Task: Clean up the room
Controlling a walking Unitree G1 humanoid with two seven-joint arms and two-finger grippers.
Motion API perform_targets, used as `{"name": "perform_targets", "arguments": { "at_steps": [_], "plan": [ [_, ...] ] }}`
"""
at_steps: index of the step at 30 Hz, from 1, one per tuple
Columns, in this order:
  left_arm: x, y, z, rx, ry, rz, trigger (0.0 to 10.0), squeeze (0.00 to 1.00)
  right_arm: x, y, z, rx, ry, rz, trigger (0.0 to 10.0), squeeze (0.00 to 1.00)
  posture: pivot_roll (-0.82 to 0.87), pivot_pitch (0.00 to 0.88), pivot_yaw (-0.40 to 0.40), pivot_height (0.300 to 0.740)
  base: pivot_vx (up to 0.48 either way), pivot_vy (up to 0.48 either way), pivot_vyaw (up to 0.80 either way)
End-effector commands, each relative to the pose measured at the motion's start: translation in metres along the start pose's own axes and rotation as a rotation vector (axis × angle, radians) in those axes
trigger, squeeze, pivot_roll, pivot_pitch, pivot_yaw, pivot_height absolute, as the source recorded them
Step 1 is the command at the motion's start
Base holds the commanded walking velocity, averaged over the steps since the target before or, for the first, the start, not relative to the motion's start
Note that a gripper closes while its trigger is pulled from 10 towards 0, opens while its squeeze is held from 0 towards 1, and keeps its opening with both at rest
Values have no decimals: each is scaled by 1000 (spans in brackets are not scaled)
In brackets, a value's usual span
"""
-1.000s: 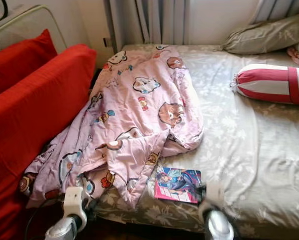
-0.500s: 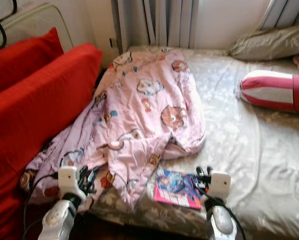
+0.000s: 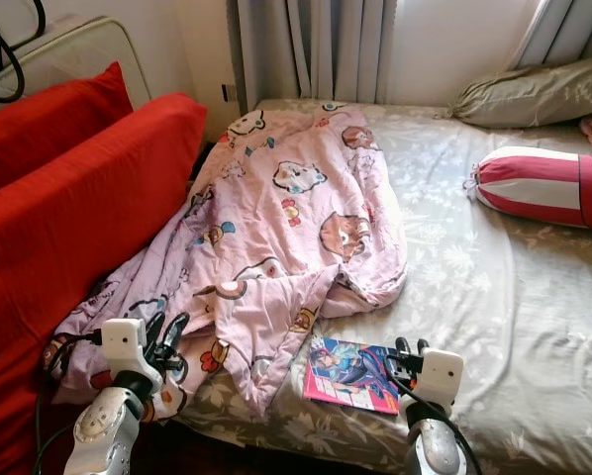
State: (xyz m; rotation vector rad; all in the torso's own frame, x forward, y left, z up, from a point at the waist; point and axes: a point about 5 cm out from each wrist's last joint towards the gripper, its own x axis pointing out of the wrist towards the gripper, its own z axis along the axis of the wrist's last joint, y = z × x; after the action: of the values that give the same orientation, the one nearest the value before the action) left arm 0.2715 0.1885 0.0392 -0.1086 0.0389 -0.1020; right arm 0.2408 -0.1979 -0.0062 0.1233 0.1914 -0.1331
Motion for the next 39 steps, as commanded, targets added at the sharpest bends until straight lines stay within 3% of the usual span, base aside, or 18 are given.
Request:
{"name": "perform_targets", "arguments": {
  "at_steps": [1, 34, 39],
  "plan": [
    [-1, 1, 0, 14, 11, -5, 10000, 0, 1, 0, 2, -6, -1, -3, 10000, 0, -5, 0, 32, 705, 0, 0, 0],
    [4, 2, 8, 27, 35, -6, 10000, 0, 20, 9, 20, -1, -12, 4, 10000, 0, 28, 110, 21, 680, 0, 0, 0],
    [5, 2, 9, 26, 30, -5, 10000, 0, 19, 9, 22, 2, -28, 15, 10000, 0, 29, 118, 22, 655, 0, 0, 0]
  ]
}}
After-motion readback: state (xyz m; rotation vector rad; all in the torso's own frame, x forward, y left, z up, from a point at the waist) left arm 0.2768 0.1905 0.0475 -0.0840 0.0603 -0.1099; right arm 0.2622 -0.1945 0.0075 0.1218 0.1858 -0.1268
